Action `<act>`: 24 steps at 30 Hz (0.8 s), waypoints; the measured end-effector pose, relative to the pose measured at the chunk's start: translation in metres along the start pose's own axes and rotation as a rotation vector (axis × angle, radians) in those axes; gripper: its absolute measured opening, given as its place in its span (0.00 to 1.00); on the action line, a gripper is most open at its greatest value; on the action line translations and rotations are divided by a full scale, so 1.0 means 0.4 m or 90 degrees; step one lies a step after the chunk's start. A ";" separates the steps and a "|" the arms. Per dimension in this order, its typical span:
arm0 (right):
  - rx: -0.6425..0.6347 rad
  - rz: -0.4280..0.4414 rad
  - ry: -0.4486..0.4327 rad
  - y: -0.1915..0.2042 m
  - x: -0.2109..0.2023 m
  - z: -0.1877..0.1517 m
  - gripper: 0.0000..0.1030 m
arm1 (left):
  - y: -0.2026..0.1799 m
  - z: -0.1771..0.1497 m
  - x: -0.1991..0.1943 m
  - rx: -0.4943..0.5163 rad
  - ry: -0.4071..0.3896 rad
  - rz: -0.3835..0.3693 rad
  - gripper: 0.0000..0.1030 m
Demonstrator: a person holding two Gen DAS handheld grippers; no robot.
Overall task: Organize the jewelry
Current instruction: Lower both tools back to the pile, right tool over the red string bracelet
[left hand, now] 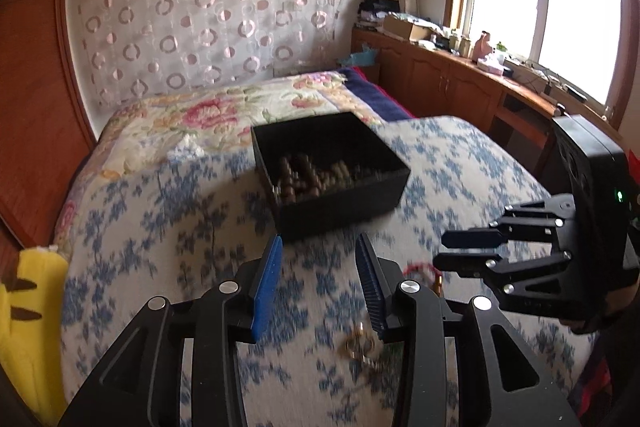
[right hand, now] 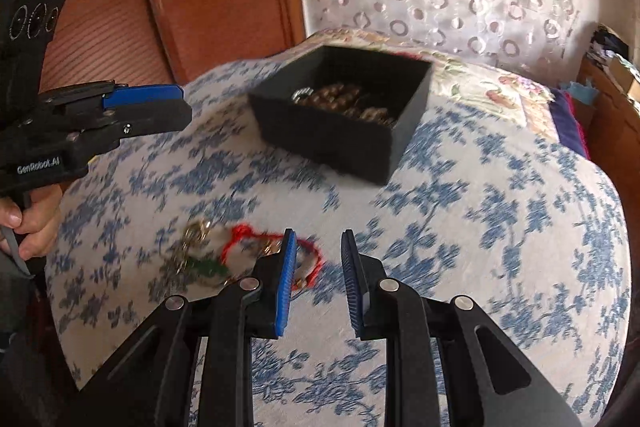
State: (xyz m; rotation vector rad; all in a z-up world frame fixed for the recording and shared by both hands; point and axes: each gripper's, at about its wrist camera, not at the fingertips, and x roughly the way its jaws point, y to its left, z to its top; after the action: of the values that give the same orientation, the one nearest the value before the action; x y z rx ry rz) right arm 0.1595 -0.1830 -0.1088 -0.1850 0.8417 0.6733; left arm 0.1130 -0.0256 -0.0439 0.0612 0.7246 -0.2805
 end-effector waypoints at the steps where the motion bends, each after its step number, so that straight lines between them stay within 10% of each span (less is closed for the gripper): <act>1: -0.005 0.001 0.006 0.005 0.007 -0.003 0.24 | 0.001 -0.011 0.003 0.000 0.006 -0.001 0.35; 24: -0.005 -0.032 0.026 -0.009 0.033 -0.023 0.08 | -0.006 -0.123 0.066 -0.004 0.093 -0.042 0.23</act>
State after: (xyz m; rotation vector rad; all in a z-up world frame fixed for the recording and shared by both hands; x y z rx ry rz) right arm 0.1623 -0.1834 -0.1249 -0.2267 0.8707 0.6281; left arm 0.0993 -0.0266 -0.0982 0.0515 0.8742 -0.3390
